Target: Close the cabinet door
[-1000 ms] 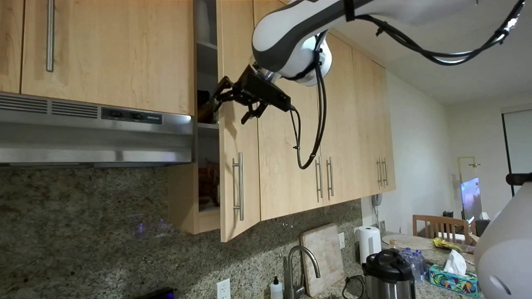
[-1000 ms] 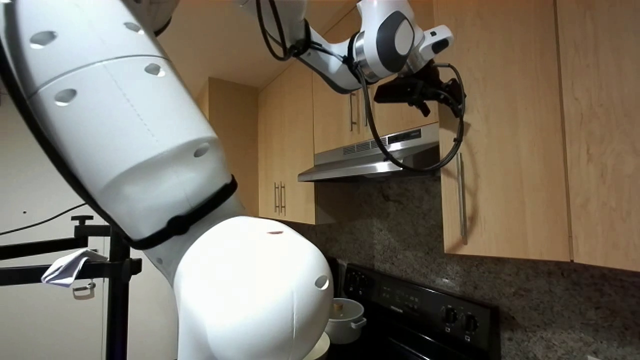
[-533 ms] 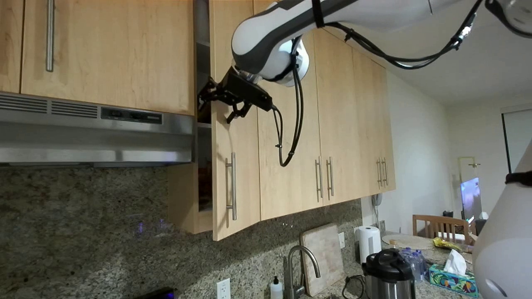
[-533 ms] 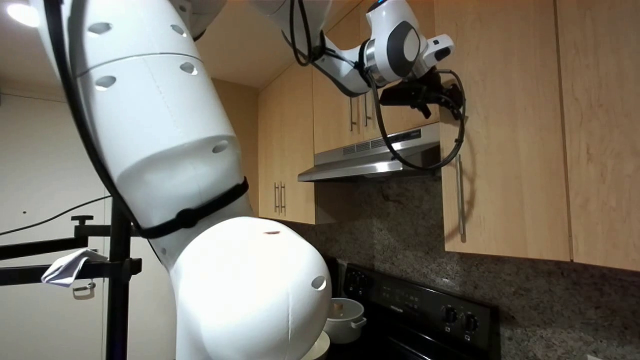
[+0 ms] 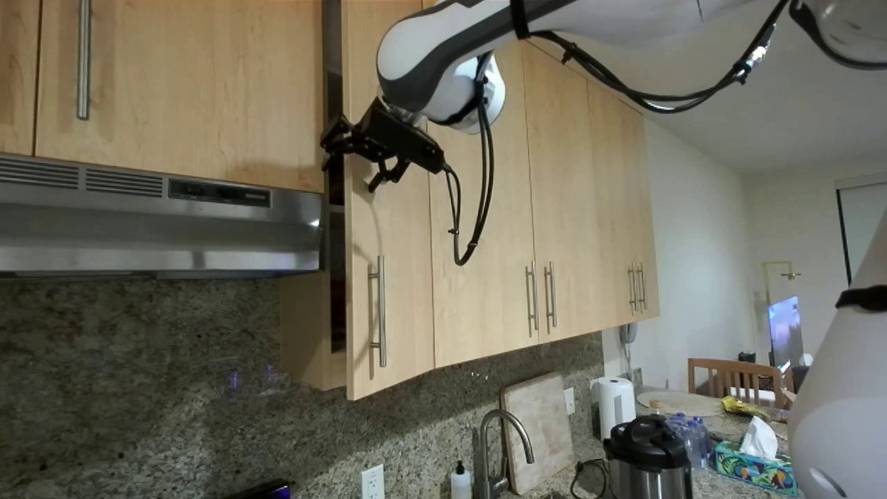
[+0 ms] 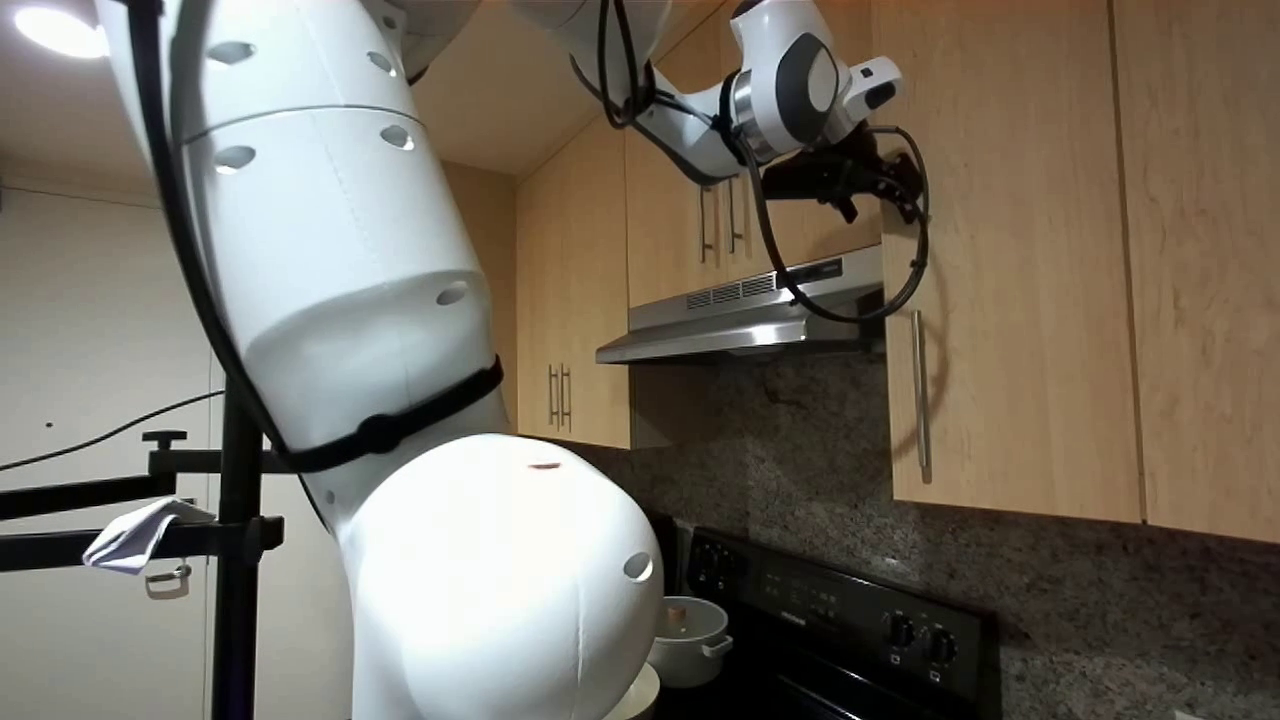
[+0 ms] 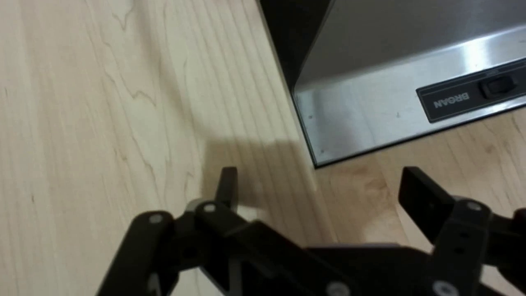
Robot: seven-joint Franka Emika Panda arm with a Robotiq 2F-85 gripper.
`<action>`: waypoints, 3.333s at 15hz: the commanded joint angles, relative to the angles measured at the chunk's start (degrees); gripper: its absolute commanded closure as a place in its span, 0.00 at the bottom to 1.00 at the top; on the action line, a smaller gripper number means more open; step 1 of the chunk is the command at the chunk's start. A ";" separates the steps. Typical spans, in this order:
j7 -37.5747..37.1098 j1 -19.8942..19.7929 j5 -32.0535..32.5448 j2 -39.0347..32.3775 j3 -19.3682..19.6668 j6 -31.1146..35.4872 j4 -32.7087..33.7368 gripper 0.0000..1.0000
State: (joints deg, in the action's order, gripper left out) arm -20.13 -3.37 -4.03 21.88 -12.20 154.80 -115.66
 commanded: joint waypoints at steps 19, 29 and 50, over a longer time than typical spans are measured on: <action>-3.23 1.13 5.47 -11.52 0.79 -1.23 13.75 0.00; -3.26 2.04 6.46 -11.35 1.33 -4.23 13.55 0.00; -1.22 3.64 1.78 0.83 8.02 -35.80 5.01 0.00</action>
State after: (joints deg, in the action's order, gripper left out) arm -21.24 0.79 -0.50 19.02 -4.83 121.13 -106.01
